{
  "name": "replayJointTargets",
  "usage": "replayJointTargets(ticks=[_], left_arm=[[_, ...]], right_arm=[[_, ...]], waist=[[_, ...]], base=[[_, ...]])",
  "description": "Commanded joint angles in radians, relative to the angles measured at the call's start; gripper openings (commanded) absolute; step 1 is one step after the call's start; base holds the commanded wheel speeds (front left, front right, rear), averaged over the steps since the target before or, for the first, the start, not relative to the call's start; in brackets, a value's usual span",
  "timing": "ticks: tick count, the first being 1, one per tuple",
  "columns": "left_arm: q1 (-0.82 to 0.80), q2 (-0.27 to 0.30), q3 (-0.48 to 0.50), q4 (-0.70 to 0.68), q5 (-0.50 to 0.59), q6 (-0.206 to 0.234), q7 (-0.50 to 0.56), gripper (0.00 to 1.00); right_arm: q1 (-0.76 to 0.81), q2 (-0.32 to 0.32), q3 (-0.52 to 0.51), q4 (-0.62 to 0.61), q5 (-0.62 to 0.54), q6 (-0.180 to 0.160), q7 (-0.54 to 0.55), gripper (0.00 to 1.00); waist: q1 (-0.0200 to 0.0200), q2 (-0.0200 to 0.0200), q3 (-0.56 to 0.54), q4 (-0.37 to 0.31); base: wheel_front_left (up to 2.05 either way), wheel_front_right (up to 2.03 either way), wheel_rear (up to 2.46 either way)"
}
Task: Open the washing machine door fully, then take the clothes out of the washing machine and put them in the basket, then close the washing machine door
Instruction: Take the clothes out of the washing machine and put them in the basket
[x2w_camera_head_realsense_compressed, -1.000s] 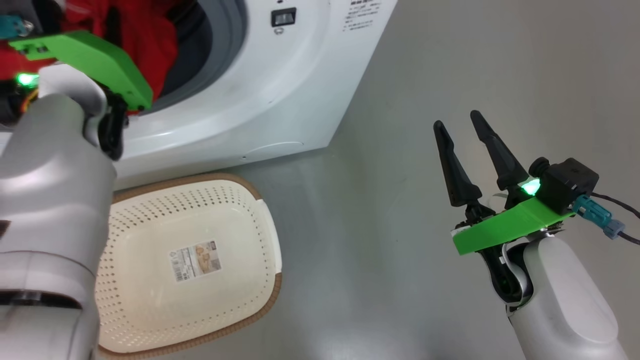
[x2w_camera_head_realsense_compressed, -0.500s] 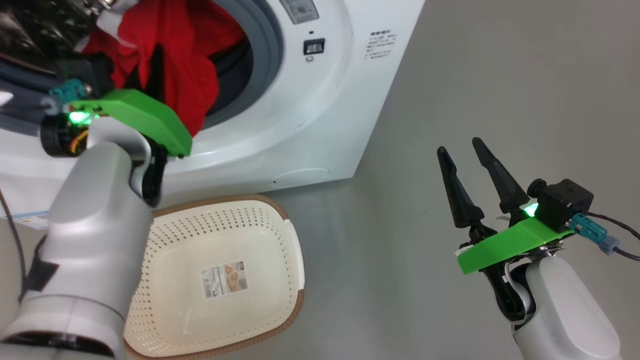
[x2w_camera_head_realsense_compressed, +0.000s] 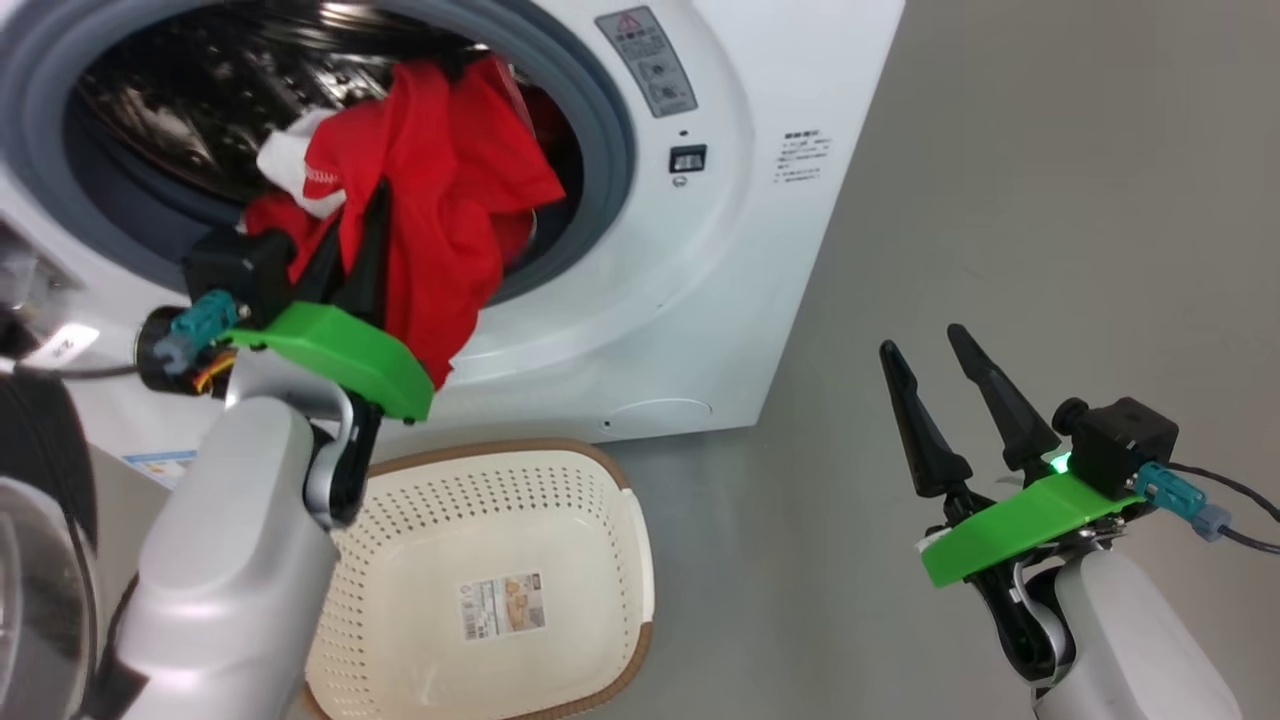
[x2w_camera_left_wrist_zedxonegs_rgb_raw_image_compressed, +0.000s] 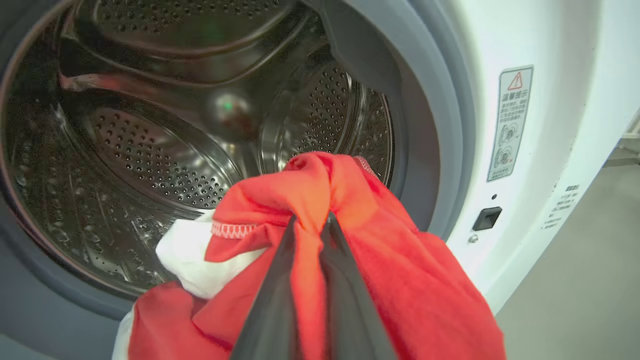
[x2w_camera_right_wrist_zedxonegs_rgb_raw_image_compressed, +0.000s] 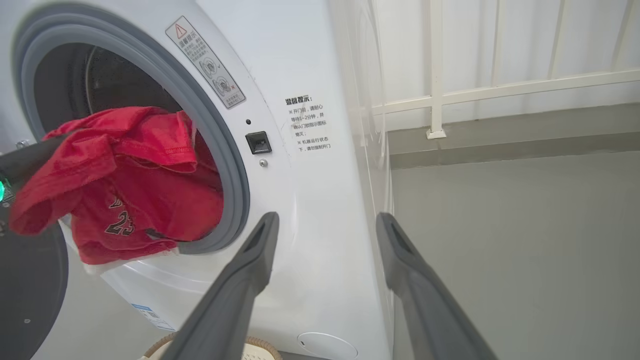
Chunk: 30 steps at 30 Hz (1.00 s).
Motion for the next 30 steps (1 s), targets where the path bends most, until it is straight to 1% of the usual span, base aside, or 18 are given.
replayJointTargets(ticks=[1,11,18,24,30], left_arm=[[-0.002,0.040,0.024,-0.044,0.003,0.011,0.001,0.00],[0.208,0.111,0.022,-0.467,-0.007,0.104,0.134,0.00],[0.313,0.154,0.020,-0.698,0.004,0.166,0.205,0.00],[0.370,0.170,0.008,-0.806,0.013,0.198,0.243,0.00],[0.403,0.170,0.003,-0.838,0.007,0.209,0.240,0.00]], right_arm=[[0.011,-0.001,0.021,-0.020,0.007,0.003,-0.005,1.00],[0.035,-0.006,0.023,-0.022,0.009,0.003,-0.005,1.00],[0.047,-0.009,0.027,-0.017,0.013,0.003,-0.005,1.00],[0.055,-0.007,0.030,-0.014,0.016,0.003,-0.005,1.00],[0.058,-0.014,0.040,-0.014,0.022,0.003,-0.005,1.00]], waist=[[0.0000,0.0000,-0.025,0.025],[0.0000,0.0000,-0.061,0.062],[0.0000,0.0000,-0.086,0.071],[0.0000,0.0000,-0.100,0.074],[0.0000,0.0000,-0.105,0.076]], base=[[0.00,0.00,0.00],[0.00,0.00,0.00],[0.00,0.00,0.00],[0.00,0.00,0.00],[0.00,0.00,0.00]])
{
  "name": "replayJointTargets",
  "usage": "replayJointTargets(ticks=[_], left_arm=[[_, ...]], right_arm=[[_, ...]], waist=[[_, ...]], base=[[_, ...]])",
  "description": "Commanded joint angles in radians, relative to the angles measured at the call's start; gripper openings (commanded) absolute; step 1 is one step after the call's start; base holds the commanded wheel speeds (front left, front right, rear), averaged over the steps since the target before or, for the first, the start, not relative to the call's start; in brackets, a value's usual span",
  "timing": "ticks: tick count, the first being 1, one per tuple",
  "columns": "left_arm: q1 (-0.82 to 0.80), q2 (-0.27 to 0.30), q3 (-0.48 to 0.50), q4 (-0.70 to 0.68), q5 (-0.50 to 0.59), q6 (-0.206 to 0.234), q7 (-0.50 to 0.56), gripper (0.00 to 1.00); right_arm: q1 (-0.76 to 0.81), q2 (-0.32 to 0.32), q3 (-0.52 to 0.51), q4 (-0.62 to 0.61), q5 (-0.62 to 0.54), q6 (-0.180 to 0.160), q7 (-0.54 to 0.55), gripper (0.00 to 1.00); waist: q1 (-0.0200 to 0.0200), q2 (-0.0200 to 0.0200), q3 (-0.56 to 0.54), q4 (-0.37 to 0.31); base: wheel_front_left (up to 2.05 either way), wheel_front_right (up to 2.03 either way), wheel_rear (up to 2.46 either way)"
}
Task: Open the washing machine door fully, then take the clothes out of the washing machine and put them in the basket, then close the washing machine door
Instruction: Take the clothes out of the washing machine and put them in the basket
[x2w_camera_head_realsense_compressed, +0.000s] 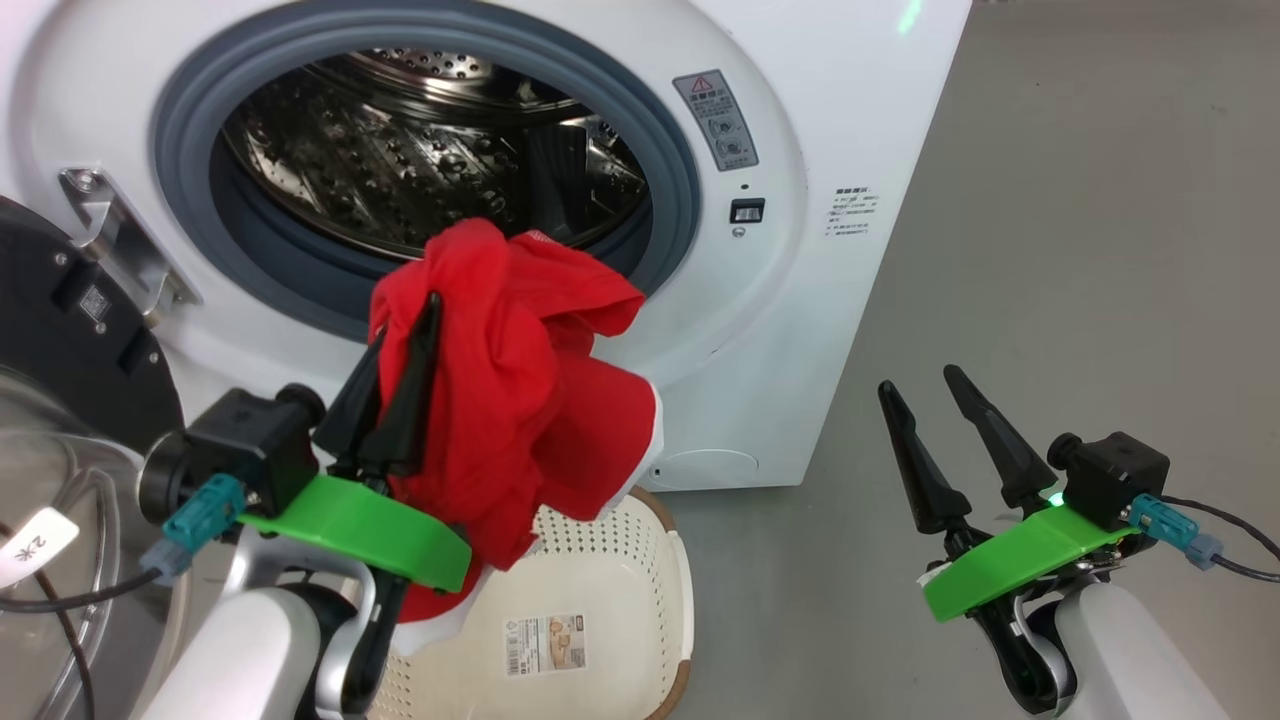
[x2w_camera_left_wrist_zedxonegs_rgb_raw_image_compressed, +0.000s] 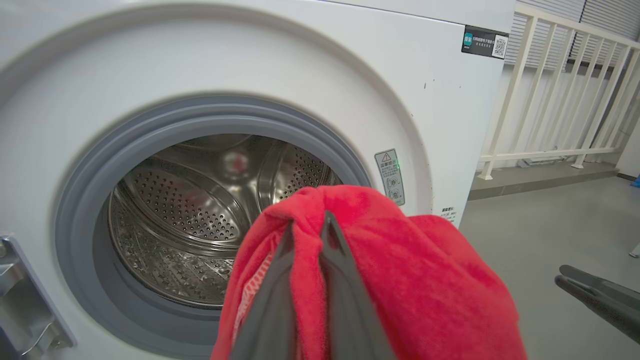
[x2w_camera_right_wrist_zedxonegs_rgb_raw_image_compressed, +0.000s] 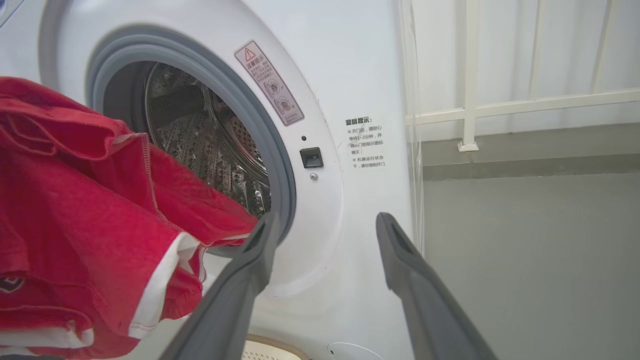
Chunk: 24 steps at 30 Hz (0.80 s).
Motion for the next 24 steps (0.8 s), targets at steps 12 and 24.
replayJointTargets(ticks=[12,24], left_arm=[[0.029,0.011,0.012,0.085,-0.021,-0.020,-0.054,0.00],[0.010,-0.037,-0.031,0.396,-0.045,-0.105,-0.157,0.00]], right_arm=[[0.003,-0.011,0.044,-0.019,0.010,0.003,-0.005,1.00],[-0.017,-0.023,0.053,-0.021,0.012,0.003,-0.005,1.00]], waist=[[0.0000,0.0000,0.011,-0.018],[0.0000,0.0000,0.059,-0.057]], base=[[0.00,0.00,0.00],[0.00,0.00,0.00]])
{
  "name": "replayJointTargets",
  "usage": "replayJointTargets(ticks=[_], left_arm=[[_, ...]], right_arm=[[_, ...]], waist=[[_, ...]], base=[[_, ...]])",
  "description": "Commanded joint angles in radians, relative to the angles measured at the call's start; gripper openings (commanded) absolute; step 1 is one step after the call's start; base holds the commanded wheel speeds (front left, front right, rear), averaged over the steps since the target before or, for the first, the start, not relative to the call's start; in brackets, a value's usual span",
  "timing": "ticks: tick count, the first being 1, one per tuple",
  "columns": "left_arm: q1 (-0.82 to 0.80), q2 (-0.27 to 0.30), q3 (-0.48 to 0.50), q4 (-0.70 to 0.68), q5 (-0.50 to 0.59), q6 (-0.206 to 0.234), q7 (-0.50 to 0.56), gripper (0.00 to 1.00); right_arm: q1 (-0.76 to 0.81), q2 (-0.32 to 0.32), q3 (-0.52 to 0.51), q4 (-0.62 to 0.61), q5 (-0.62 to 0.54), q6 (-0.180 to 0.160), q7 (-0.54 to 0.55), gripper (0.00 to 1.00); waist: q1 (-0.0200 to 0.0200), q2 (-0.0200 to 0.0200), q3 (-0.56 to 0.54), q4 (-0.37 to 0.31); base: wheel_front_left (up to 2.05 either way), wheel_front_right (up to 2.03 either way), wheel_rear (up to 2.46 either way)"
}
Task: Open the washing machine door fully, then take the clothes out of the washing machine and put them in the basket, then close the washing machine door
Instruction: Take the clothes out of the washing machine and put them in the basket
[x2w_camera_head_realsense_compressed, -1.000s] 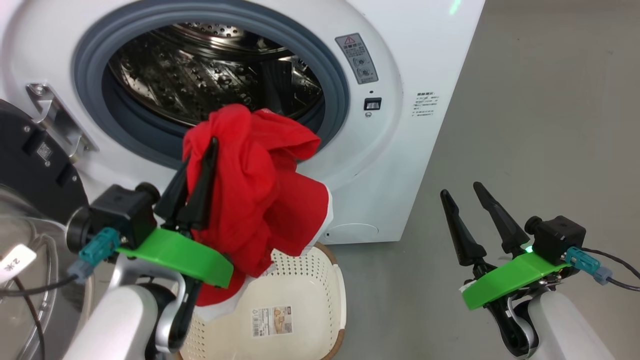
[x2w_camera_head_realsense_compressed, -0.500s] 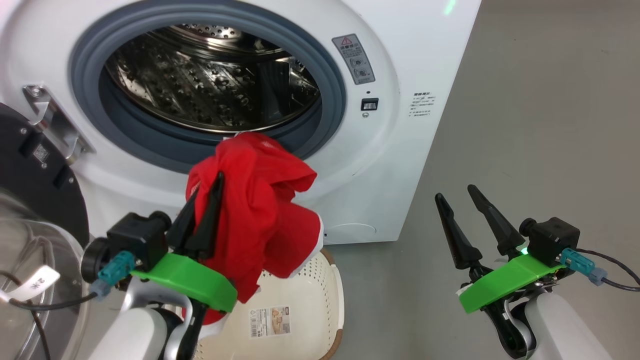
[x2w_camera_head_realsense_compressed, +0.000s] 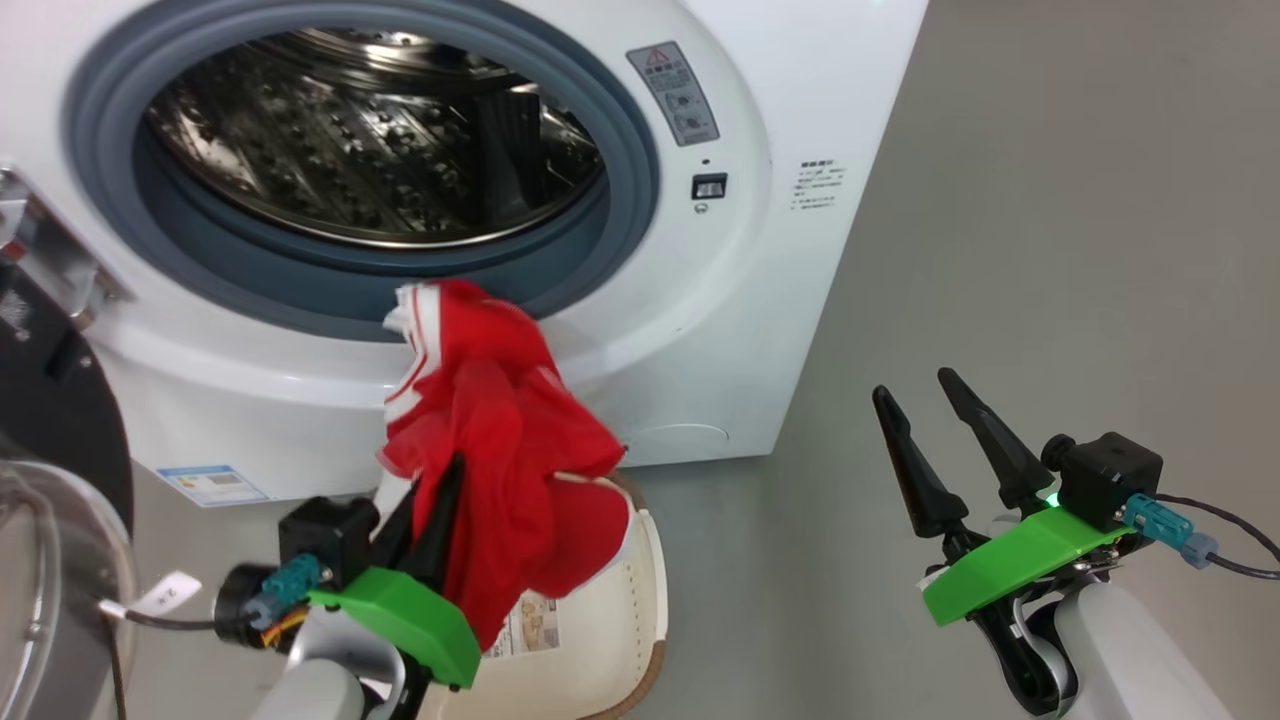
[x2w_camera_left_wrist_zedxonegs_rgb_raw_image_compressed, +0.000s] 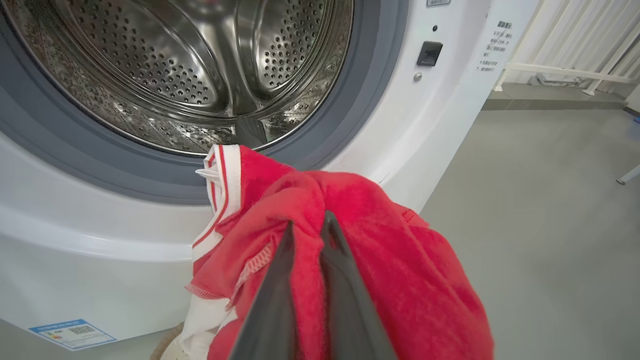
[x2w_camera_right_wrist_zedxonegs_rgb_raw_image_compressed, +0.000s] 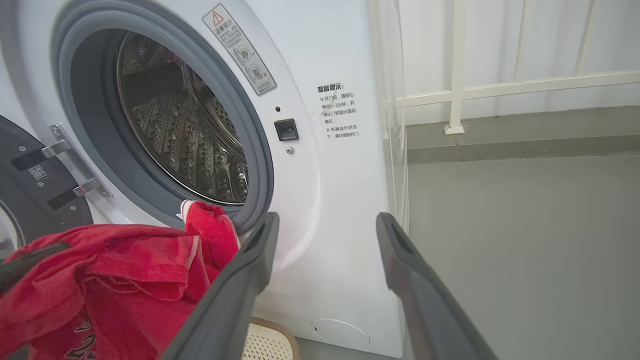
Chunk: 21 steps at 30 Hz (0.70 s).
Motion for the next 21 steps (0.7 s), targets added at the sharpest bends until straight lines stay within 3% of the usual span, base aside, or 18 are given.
replayJointTargets(ticks=[1,12,21], left_arm=[[-0.044,0.013,0.033,0.002,-0.009,-0.014,-0.022,0.00],[-0.167,-0.038,0.031,0.407,-0.008,-0.105,-0.134,0.00],[-0.267,-0.076,0.050,0.663,0.014,-0.142,-0.150,0.00]], right_arm=[[-0.016,-0.002,0.025,-0.025,0.011,0.003,-0.005,1.00],[-0.044,-0.007,0.021,-0.035,0.007,0.003,-0.005,1.00],[-0.073,-0.013,0.027,-0.036,0.003,0.003,-0.005,1.00]], waist=[[0.0000,0.0000,0.013,-0.012],[0.0000,0.0000,0.083,-0.042],[0.0000,0.0000,0.131,-0.074]], base=[[0.00,0.00,0.00],[0.00,0.00,0.00],[0.00,0.00,0.00]])
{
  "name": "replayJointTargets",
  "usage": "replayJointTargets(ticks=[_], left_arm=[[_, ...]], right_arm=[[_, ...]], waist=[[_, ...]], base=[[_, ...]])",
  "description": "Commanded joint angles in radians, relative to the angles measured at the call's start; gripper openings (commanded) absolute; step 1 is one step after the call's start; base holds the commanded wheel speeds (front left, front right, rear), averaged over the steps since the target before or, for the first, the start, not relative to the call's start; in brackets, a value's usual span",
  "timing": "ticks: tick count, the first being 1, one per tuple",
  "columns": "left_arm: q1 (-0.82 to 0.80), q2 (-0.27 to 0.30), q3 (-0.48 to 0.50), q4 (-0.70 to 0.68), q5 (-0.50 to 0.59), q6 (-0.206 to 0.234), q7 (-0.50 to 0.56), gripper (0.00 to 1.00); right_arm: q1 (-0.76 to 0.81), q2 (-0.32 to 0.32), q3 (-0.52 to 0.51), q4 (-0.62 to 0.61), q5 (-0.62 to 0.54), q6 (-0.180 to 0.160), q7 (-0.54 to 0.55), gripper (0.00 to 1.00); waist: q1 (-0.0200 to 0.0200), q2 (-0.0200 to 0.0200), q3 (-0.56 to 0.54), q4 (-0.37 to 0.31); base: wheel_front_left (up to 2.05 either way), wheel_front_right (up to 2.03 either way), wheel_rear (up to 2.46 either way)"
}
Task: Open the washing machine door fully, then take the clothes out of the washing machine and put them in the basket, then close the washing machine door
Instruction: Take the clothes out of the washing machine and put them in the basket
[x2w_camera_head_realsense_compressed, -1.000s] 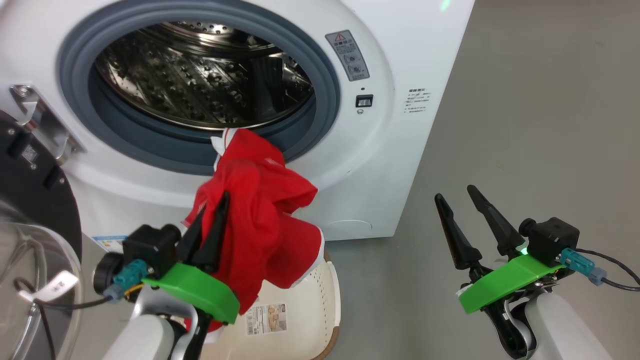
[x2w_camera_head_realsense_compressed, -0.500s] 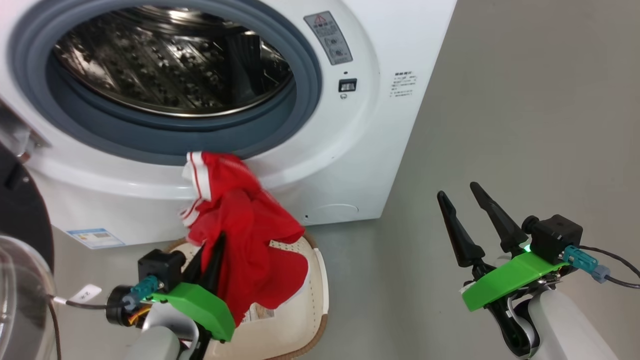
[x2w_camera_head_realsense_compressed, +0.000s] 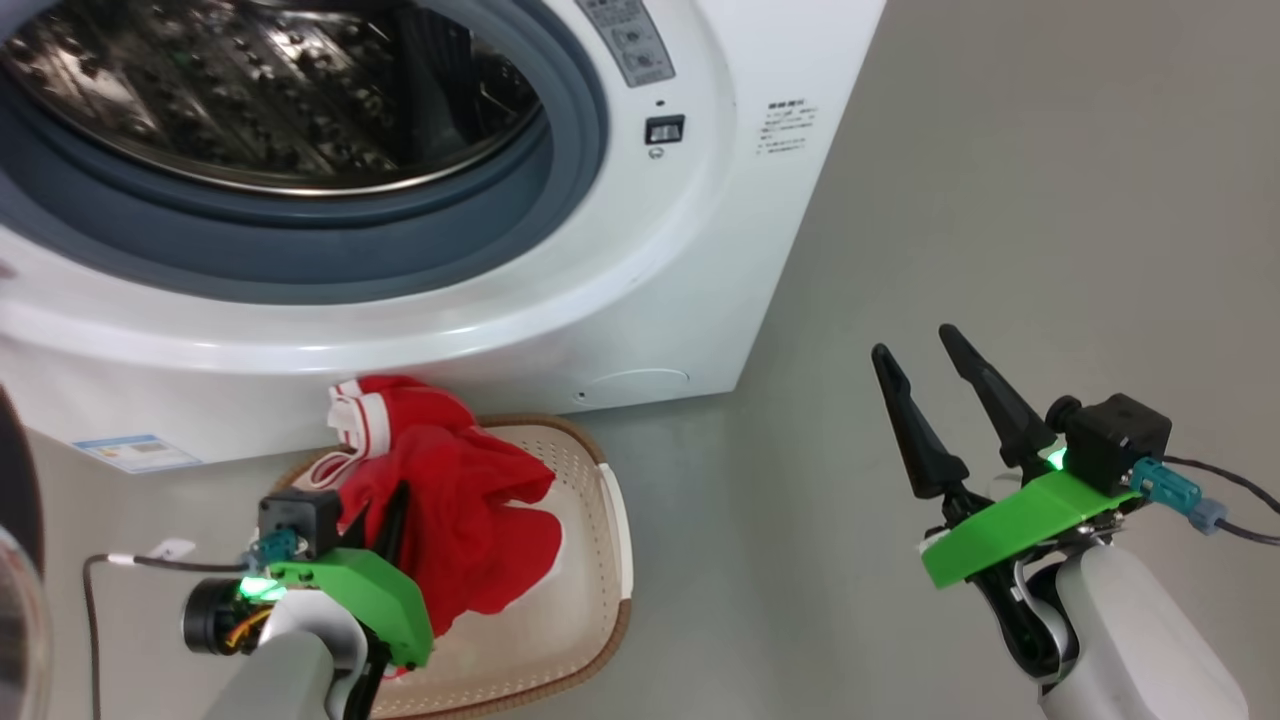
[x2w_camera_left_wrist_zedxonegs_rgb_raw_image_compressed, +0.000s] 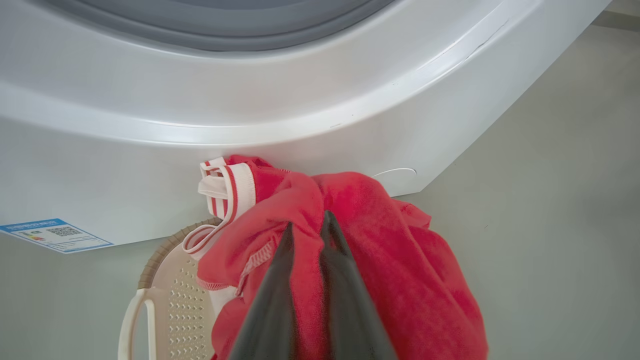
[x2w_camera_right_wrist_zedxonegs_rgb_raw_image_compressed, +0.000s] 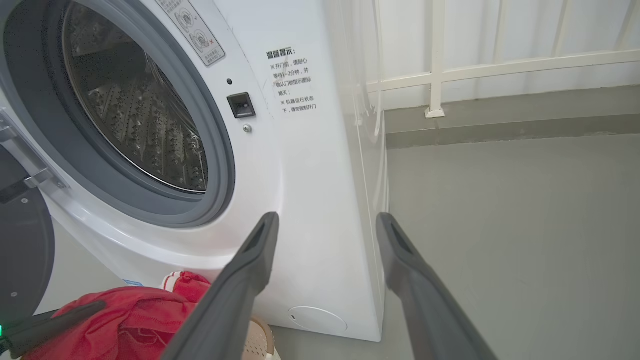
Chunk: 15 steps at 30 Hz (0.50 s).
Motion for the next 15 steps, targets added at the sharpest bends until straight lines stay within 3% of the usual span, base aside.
replayJointTargets(ticks=[1,15], left_arm=[[-0.040,0.019,0.035,0.008,0.016,-0.007,-0.013,0.00],[-0.124,-0.004,0.050,0.193,0.053,-0.020,-0.014,0.00]], right_arm=[[-0.019,-0.006,0.022,-0.026,0.003,0.003,-0.005,1.00],[-0.046,-0.004,0.021,-0.036,0.001,0.003,-0.005,1.00]], waist=[[0.0000,-0.0001,0.019,-0.017],[0.0000,-0.0001,0.089,-0.077]], base=[[0.00,0.00,0.00],[0.00,0.00,0.00]])
